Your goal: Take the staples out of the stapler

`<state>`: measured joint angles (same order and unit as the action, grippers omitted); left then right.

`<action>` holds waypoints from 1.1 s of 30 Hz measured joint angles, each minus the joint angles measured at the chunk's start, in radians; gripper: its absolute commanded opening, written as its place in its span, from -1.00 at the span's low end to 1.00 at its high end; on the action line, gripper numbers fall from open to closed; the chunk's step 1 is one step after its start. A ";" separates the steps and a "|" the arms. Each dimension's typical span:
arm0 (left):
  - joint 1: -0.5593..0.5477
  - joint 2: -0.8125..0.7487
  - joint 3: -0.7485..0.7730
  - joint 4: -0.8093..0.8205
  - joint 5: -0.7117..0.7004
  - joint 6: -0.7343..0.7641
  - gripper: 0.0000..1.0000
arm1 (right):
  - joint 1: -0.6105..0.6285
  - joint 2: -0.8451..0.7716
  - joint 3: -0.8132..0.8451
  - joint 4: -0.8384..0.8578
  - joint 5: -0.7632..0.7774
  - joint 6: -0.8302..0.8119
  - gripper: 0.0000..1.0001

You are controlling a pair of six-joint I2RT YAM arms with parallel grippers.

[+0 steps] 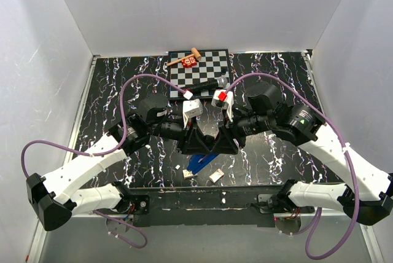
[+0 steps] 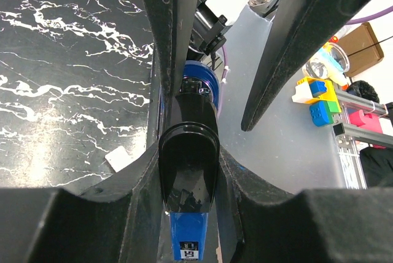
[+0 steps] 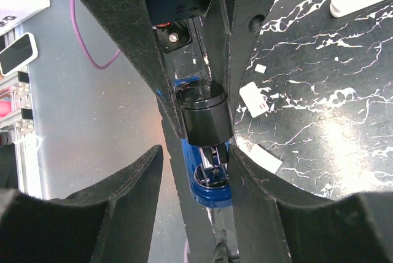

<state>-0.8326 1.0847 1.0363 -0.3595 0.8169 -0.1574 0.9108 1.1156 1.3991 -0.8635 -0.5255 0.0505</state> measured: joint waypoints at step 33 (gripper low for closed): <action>0.005 -0.053 -0.017 -0.019 0.053 -0.021 -1.00 | 0.051 -0.043 -0.108 0.131 -0.019 -0.027 -0.97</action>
<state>-0.8276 1.0321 1.0195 -0.3790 0.8700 -0.1783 0.9619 1.0729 1.2911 -0.7322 -0.5449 0.0238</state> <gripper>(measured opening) 0.315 0.167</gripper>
